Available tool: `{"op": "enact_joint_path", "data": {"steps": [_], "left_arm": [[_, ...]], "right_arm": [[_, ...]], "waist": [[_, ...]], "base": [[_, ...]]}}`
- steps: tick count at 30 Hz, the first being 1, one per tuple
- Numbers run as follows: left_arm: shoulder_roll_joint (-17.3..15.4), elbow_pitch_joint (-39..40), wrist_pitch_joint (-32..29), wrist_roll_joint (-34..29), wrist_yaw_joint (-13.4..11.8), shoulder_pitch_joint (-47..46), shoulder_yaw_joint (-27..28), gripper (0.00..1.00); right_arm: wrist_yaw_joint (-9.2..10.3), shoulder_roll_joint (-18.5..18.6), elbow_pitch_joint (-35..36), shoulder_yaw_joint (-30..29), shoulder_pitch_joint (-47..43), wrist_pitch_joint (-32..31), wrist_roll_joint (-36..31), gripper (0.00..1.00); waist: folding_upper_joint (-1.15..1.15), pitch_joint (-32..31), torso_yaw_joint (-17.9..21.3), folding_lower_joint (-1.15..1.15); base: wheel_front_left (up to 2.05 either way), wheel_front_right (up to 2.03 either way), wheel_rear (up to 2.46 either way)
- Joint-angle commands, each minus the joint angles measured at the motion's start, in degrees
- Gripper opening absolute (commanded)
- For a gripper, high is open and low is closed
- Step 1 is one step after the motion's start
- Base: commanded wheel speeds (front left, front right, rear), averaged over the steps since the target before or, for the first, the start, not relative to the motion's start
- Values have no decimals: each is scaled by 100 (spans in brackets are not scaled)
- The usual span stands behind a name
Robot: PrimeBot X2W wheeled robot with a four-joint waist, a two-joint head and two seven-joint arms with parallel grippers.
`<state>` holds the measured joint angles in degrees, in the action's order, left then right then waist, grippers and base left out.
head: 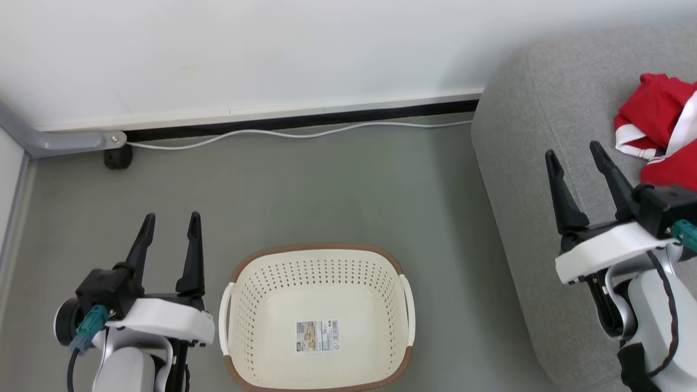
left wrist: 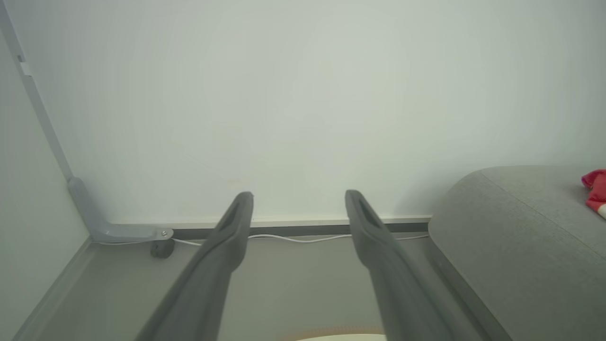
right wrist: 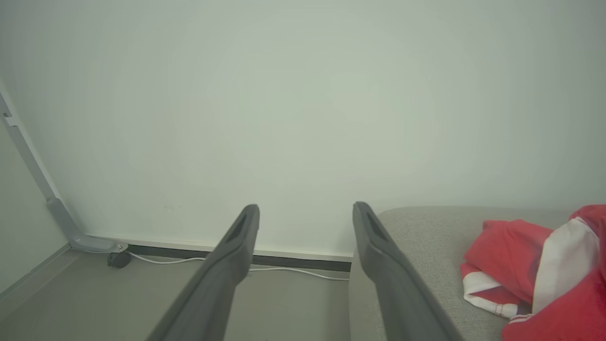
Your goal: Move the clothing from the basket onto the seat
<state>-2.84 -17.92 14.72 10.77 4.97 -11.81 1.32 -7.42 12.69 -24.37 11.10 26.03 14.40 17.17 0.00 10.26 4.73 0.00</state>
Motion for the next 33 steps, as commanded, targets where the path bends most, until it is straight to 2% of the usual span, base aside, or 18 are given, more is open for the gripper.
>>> {"op": "enact_joint_path", "data": {"steps": [1,16,23,29,33], "left_arm": [[-80,182,28,-75,-32,72,256,100],[-14,140,28,-267,-120,865,701,100],[-6,129,28,-234,-203,1205,662,100],[-5,171,28,-179,-271,1297,647,100],[-5,208,28,-142,-213,1301,613,100]], "right_arm": [[-7,-10,236,-5,-169,60,-79,100],[-7,-248,310,-106,-1302,60,-180,100],[-7,-418,227,-198,-1717,60,-247,100],[-7,-443,244,-214,-1723,60,-303,100],[-7,-448,243,-207,-1683,60,-315,100]], "waist": [[0,-144,-85,0],[0,-811,-194,0],[0,-947,-194,0],[0,-947,-153,0],[0,-943,-123,0]], "base": [[0,0,0],[0,0,0],[0,0,0],[0,0,0],[0,0,0]]}}
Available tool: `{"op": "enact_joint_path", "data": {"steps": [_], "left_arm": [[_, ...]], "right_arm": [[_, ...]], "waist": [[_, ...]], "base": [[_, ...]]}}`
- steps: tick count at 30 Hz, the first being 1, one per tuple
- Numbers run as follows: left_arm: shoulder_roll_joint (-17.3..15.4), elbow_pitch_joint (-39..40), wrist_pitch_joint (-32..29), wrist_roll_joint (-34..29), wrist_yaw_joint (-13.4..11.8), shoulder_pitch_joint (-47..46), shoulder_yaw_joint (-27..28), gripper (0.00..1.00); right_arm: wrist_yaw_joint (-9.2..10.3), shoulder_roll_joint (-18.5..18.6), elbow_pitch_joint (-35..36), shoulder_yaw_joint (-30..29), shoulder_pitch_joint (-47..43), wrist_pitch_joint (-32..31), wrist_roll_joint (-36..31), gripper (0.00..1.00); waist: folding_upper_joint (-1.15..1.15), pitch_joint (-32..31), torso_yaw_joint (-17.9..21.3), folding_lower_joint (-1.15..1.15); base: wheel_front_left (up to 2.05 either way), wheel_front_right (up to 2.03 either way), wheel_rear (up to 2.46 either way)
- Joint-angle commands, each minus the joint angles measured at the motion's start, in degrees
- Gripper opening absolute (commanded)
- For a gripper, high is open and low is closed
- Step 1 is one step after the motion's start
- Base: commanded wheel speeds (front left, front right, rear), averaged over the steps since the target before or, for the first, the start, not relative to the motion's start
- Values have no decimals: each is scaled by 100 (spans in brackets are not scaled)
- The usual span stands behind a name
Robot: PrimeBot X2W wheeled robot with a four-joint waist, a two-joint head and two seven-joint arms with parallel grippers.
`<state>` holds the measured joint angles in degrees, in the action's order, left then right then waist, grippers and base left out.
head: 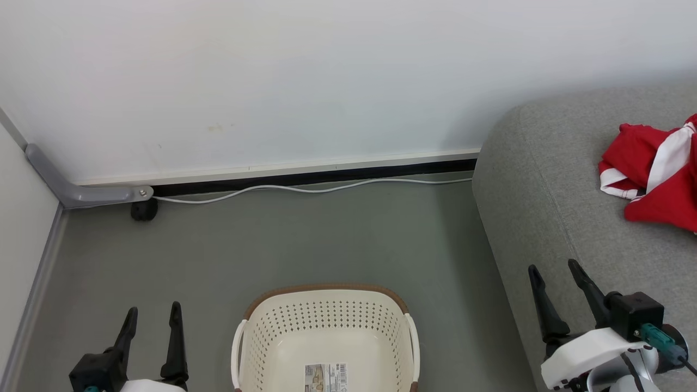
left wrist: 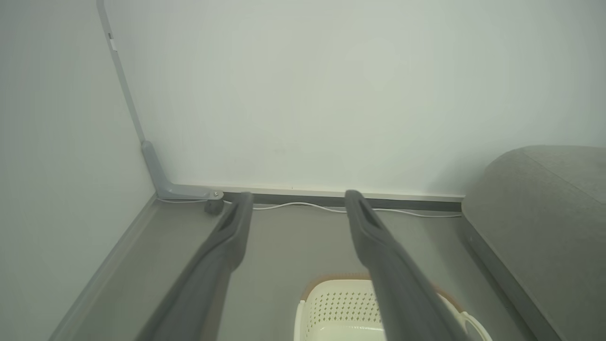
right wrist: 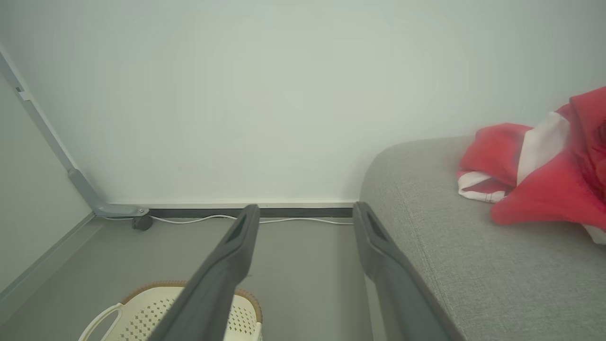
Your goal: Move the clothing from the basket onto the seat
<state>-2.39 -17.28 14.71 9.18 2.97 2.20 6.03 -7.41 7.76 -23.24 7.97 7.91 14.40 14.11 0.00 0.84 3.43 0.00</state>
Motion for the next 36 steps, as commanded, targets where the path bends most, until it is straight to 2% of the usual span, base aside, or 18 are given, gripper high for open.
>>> {"op": "enact_joint_path", "data": {"steps": [1,6,10,15,36], "left_arm": [[1,-9,0,18,0,-1,-4,0],[61,-235,-79,159,9,-37,38,0],[58,-223,-164,430,23,-66,48,0],[53,-185,-229,771,41,-82,27,0],[35,-77,-541,2100,113,-200,10,0]], "right_arm": [[0,-1,-1,1,0,0,1,0],[0,-65,-131,-13,-100,-63,148,0],[0,-78,-90,-63,-109,-131,402,0],[-1,-96,-48,-121,-114,-213,715,0],[-2,-165,122,-354,-122,-543,1962,0]], "waist": [[0,-1,7,0],[0,-3,3,-1],[0,-17,-10,-13],[0,-11,-24,-1],[0,-18,-81,0]], "base": [[0,0,0],[0,0,0],[0,0,0],[0,0,0],[0,0,0]]}}
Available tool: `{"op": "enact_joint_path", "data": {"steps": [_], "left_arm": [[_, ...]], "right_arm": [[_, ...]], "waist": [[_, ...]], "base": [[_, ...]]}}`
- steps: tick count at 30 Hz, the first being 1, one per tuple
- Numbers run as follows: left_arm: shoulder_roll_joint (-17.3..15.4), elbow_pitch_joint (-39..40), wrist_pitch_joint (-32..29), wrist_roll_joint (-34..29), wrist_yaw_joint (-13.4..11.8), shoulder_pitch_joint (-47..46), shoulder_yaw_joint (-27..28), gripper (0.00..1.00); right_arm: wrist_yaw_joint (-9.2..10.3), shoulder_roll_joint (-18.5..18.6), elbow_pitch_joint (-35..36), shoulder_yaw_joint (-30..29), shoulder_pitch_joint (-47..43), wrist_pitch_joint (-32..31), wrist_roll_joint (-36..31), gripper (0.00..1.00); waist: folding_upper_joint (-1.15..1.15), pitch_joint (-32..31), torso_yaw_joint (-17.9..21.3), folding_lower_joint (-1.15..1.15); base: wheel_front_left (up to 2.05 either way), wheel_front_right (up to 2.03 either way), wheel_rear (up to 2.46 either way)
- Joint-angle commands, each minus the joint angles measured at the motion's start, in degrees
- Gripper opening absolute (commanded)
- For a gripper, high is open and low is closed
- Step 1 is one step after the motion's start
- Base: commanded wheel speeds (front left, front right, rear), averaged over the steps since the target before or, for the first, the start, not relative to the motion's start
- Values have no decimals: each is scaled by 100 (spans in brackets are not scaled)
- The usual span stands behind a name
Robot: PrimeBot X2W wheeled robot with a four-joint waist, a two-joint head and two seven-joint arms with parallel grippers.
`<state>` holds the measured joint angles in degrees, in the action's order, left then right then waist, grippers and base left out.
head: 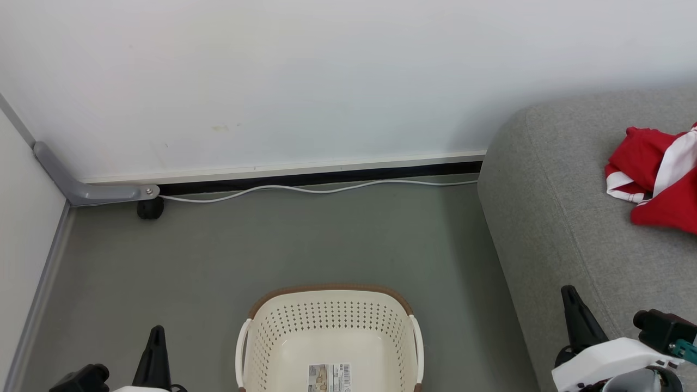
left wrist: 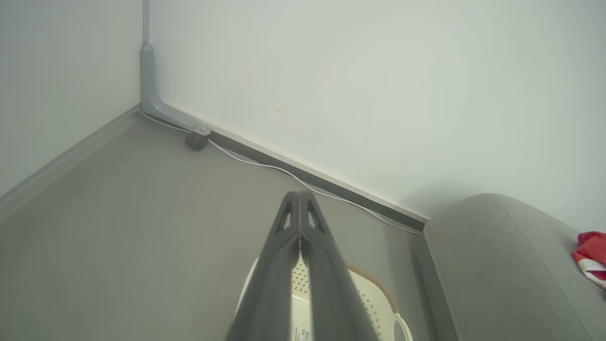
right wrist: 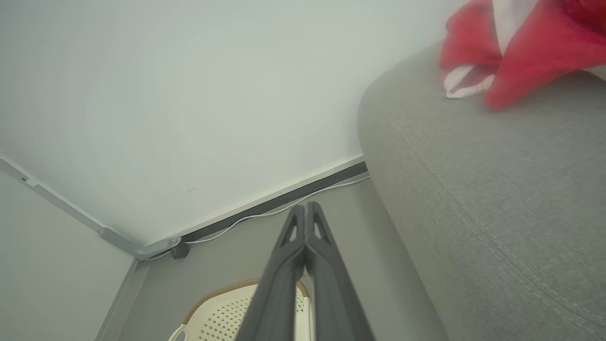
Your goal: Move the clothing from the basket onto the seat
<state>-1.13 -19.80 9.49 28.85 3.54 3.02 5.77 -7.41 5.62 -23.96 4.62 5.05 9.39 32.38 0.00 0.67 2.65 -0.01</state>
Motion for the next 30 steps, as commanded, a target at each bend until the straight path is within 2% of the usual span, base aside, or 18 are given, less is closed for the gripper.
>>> {"op": "enact_joint_path", "data": {"steps": [1,30], "left_arm": [[-92,180,-36,200,60,-289,36,0],[-117,299,-509,2054,161,-480,48,0]], "right_arm": [[-2,46,202,-31,164,-58,197,0],[-4,-51,441,-360,149,-522,1944,0]], "waist": [[0,-1,-5,1],[0,-16,-84,1]], "base": [[0,0,0],[0,0,0]]}}
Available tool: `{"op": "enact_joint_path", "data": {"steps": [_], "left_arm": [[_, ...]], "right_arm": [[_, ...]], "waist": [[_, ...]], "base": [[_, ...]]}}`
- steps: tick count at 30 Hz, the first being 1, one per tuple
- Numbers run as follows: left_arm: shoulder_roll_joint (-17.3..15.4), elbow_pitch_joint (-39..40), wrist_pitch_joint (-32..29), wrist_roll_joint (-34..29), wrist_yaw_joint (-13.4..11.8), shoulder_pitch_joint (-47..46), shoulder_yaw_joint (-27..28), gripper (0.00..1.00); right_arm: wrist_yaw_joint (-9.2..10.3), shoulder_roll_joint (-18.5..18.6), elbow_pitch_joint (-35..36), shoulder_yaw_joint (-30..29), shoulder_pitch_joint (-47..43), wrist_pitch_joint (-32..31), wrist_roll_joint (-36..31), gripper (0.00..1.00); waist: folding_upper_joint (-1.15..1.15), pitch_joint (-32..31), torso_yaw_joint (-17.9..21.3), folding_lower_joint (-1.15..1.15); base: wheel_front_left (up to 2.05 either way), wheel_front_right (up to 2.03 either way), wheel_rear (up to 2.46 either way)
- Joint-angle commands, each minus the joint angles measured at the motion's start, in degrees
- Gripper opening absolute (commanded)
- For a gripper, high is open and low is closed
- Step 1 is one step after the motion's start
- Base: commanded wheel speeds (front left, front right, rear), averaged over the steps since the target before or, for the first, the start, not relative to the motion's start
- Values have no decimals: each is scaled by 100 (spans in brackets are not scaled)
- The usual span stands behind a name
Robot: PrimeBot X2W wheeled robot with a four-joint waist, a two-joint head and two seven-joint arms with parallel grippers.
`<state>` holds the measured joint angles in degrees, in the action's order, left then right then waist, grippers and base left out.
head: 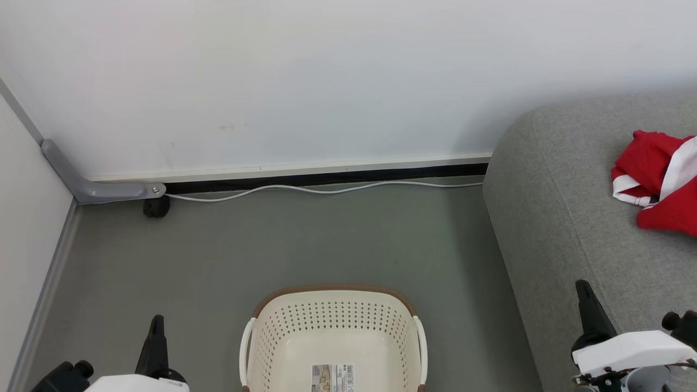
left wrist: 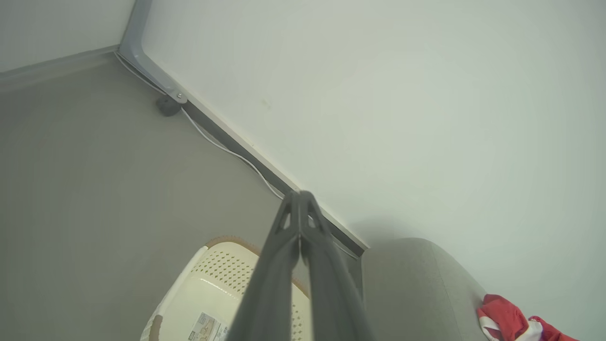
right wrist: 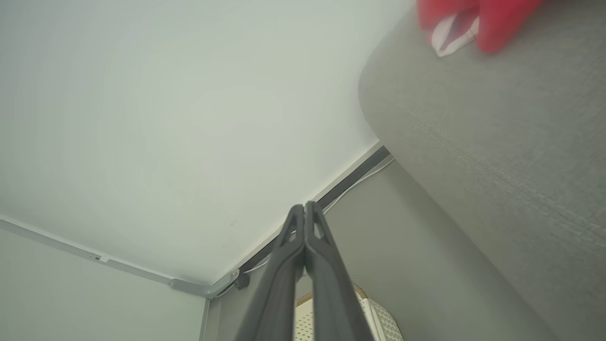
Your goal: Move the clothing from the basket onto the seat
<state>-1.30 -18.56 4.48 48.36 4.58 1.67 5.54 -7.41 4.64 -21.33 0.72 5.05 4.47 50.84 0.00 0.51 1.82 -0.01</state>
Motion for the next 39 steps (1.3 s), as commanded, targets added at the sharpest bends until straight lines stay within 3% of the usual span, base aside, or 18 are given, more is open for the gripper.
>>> {"op": "enact_joint_path", "data": {"steps": [1,39], "left_arm": [[-100,179,-25,169,61,-352,71,0],[-135,345,-681,2747,202,-618,88,0]], "right_arm": [[-4,44,187,18,149,-47,161,0],[-6,-91,520,-440,128,-692,2589,0]], "waist": [[0,0,-3,0],[0,-21,-112,0]], "base": [[0,0,0],[0,0,0]]}}
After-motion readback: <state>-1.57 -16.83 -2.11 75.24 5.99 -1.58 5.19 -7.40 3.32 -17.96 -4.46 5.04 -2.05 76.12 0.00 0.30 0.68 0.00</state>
